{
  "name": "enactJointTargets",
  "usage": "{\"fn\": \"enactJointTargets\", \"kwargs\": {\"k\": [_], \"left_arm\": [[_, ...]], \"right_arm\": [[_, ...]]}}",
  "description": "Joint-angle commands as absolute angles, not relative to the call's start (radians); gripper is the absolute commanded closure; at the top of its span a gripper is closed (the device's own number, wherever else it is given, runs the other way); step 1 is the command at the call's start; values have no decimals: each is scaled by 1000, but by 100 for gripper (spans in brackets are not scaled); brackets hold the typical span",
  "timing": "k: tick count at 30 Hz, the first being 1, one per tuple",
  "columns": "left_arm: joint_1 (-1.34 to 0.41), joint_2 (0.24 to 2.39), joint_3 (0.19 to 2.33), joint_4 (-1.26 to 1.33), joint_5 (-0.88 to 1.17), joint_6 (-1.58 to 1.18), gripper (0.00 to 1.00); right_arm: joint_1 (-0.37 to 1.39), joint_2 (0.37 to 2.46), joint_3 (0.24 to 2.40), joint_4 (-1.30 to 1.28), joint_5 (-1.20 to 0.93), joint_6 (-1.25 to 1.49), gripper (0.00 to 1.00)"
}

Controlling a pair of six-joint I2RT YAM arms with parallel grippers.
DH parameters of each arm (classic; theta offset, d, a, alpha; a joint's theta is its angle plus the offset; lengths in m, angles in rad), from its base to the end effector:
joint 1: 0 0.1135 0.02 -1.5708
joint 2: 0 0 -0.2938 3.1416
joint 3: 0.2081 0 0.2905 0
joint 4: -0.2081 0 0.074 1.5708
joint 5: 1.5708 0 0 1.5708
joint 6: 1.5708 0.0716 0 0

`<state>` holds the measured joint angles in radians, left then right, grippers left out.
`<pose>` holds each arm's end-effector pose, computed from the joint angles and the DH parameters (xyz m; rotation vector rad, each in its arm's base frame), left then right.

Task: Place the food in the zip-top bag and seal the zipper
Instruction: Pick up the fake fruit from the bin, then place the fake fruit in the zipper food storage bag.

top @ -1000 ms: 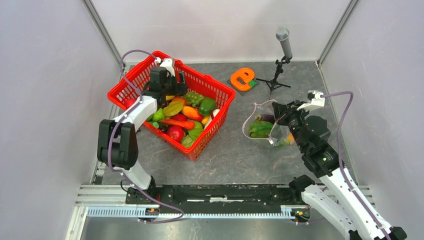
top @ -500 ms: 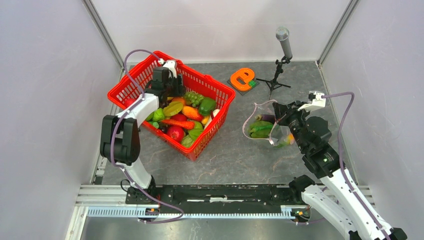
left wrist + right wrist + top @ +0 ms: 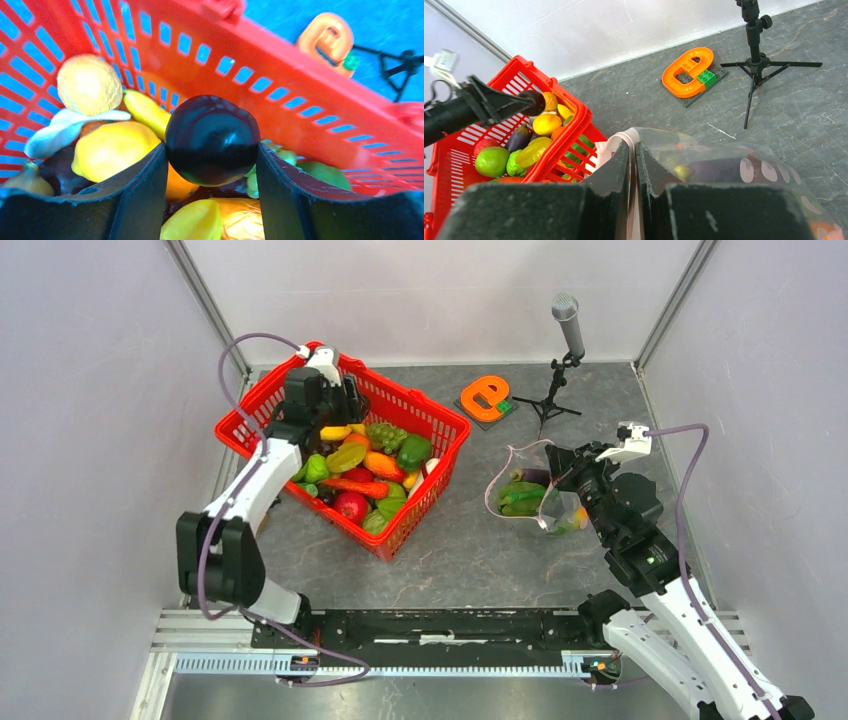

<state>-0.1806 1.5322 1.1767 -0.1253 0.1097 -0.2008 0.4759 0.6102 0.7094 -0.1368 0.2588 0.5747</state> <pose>0.4164 -0.0840 0.2973 0.0479 2.0661 -0.3487 0.1855 0.0750 0.3643 0.2842 1.6159 0.6030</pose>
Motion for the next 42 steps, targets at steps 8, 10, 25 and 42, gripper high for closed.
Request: {"fn": "enactJointTargets", "kwargs": {"k": [8, 10, 25, 42], "left_arm": [[-207, 1256, 1167, 44, 428, -410, 59], [-255, 1228, 1169, 86, 490, -419, 58], [-765, 1301, 1151, 165, 569, -217, 57], [-966, 1504, 1207, 182, 373, -143, 48]], "right_arm": [[474, 618, 728, -95, 255, 576, 87], [474, 625, 729, -89, 250, 579, 87], [474, 646, 724, -67, 221, 602, 88], [474, 640, 718, -71, 234, 601, 88]]}}
